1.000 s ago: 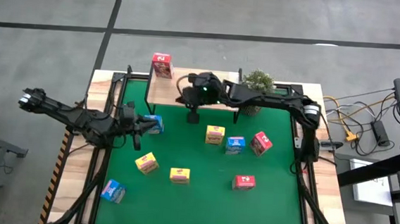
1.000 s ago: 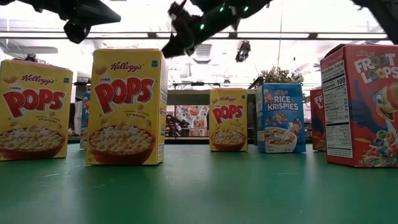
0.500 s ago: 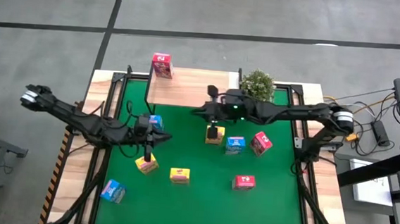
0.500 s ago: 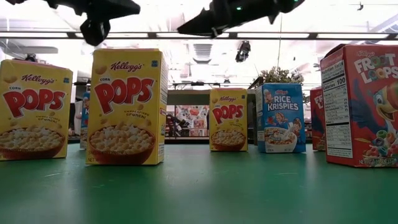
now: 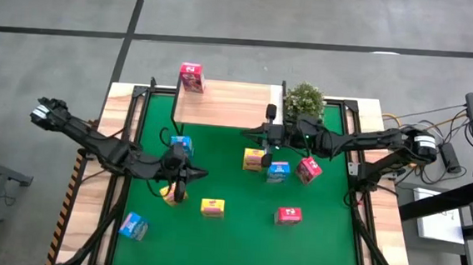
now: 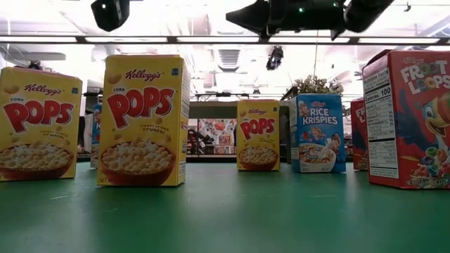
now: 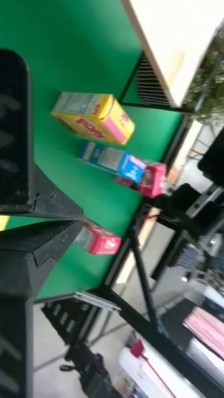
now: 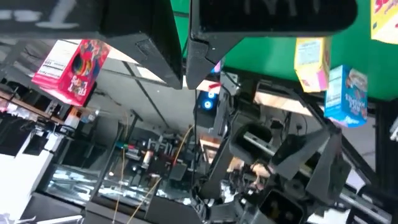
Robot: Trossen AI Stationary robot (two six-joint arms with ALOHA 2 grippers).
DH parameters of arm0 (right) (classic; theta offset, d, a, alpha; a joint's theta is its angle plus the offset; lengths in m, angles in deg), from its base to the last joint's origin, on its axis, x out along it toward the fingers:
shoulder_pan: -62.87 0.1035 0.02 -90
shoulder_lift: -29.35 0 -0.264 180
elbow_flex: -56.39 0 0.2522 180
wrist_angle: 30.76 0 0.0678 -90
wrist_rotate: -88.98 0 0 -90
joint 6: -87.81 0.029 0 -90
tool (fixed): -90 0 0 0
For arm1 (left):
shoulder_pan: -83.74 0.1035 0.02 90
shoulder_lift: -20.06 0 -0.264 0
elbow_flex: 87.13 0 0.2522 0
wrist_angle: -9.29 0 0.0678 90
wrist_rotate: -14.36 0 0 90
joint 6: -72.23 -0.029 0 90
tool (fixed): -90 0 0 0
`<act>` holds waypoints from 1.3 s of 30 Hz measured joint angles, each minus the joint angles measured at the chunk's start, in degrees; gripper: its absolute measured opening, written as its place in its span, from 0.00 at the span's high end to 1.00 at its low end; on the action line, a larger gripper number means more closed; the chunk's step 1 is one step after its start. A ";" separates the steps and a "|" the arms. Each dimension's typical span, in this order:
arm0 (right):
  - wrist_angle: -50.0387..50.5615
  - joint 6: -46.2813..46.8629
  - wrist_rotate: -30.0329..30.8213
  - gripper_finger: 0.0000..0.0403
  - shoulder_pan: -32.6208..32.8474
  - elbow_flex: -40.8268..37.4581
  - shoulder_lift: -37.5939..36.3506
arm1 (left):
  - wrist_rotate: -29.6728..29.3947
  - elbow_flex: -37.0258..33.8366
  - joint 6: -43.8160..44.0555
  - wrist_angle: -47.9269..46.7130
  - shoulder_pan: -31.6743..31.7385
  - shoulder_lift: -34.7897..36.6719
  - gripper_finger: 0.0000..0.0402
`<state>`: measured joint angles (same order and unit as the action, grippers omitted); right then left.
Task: Stack cereal on shelf
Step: Put the bottom left yellow cereal box on the shelf
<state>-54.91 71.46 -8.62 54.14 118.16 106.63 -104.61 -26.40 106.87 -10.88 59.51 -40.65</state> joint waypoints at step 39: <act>-4.20 -0.33 0.03 0.97 -0.04 -2.49 -0.98 | 18.81 13.39 47.03 -26.64 -3.43 -13.95 1.00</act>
<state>-59.11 71.12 -8.59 54.10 115.67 105.65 -85.80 -13.01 153.91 -37.52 56.08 -54.60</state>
